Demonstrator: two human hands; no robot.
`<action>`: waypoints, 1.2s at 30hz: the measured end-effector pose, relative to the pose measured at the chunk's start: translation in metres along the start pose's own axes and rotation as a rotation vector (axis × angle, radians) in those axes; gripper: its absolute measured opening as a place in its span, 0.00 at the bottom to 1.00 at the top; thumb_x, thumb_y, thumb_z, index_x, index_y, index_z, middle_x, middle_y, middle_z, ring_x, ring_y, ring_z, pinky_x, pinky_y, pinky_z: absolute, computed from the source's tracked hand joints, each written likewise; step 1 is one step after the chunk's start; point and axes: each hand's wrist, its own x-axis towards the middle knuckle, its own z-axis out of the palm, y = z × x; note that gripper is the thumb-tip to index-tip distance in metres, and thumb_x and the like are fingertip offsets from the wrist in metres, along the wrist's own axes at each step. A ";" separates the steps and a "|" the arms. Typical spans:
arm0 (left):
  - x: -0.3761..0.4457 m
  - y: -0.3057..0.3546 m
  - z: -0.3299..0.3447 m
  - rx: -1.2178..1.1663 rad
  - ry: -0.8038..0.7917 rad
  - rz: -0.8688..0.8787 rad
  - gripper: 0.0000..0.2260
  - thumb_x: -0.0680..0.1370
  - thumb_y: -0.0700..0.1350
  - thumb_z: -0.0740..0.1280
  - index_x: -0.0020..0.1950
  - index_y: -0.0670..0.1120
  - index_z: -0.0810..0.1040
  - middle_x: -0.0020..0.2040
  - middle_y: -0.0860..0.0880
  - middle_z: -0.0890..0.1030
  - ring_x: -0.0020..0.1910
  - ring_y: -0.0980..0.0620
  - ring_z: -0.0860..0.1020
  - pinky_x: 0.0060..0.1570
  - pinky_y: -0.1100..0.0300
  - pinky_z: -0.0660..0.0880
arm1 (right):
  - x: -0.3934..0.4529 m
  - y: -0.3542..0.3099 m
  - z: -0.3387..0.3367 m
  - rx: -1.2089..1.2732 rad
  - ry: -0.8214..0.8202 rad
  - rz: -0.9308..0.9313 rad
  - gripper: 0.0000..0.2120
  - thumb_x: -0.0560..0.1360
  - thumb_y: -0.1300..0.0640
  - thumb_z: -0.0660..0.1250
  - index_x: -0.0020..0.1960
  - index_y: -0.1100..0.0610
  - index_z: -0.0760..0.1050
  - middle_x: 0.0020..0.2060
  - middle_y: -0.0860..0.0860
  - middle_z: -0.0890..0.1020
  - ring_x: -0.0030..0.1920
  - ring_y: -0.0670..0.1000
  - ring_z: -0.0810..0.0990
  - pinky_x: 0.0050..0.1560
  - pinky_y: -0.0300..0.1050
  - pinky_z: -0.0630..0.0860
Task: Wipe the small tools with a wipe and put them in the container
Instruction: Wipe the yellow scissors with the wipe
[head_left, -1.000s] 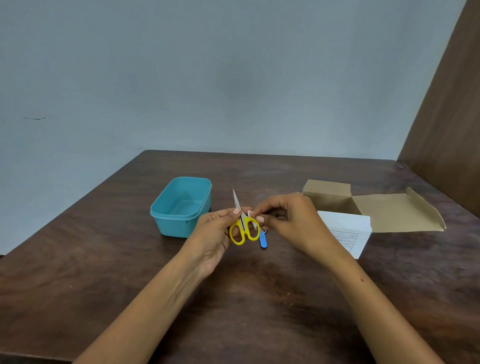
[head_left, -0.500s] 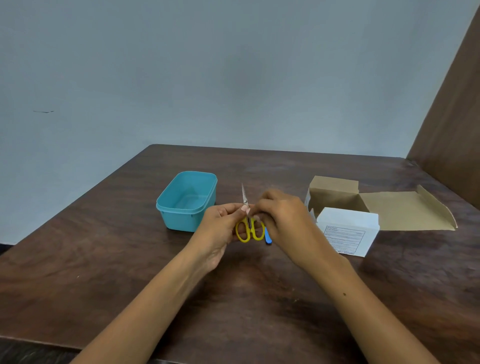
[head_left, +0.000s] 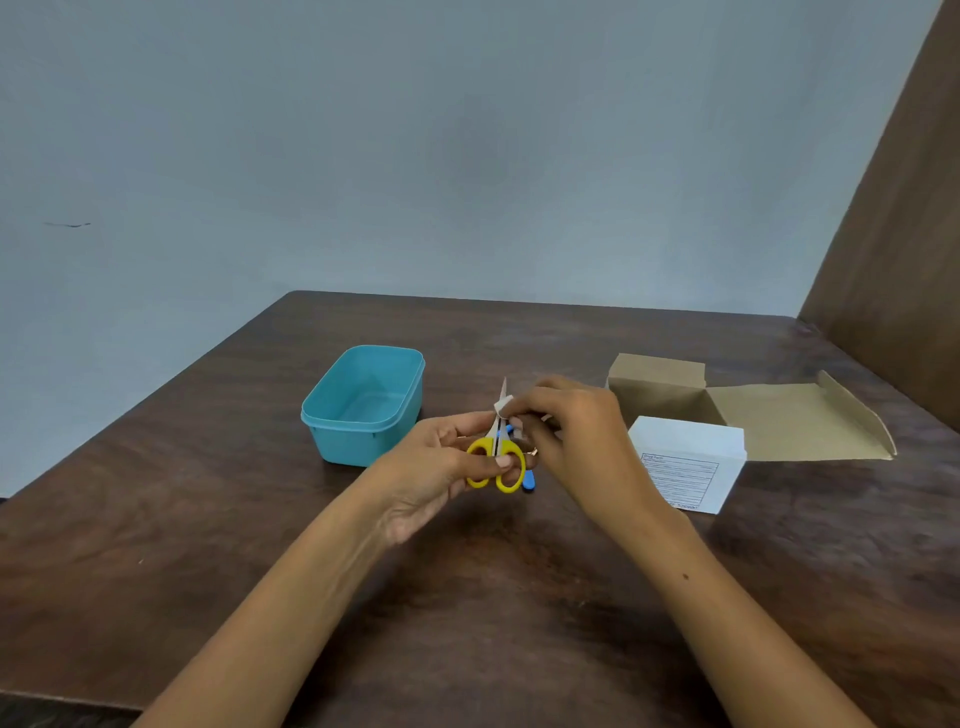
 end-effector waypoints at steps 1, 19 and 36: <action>-0.001 -0.001 0.001 0.038 0.016 0.017 0.16 0.72 0.26 0.65 0.50 0.45 0.81 0.40 0.47 0.85 0.38 0.55 0.84 0.43 0.64 0.80 | 0.000 0.000 -0.001 -0.003 0.021 -0.003 0.09 0.71 0.69 0.67 0.44 0.59 0.83 0.41 0.55 0.83 0.40 0.55 0.81 0.40 0.49 0.79; 0.004 -0.004 -0.008 0.270 0.285 0.187 0.10 0.66 0.31 0.75 0.45 0.39 0.81 0.33 0.47 0.84 0.32 0.54 0.82 0.38 0.61 0.81 | -0.003 0.000 0.003 0.016 -0.036 -0.119 0.08 0.70 0.64 0.68 0.46 0.55 0.82 0.41 0.51 0.82 0.39 0.51 0.81 0.38 0.50 0.79; 0.006 -0.003 -0.005 0.444 0.336 0.262 0.11 0.64 0.34 0.77 0.43 0.39 0.81 0.38 0.39 0.85 0.39 0.45 0.83 0.45 0.50 0.81 | -0.004 -0.001 -0.006 0.107 -0.047 -0.062 0.06 0.68 0.64 0.74 0.44 0.57 0.83 0.38 0.49 0.85 0.40 0.45 0.82 0.42 0.35 0.78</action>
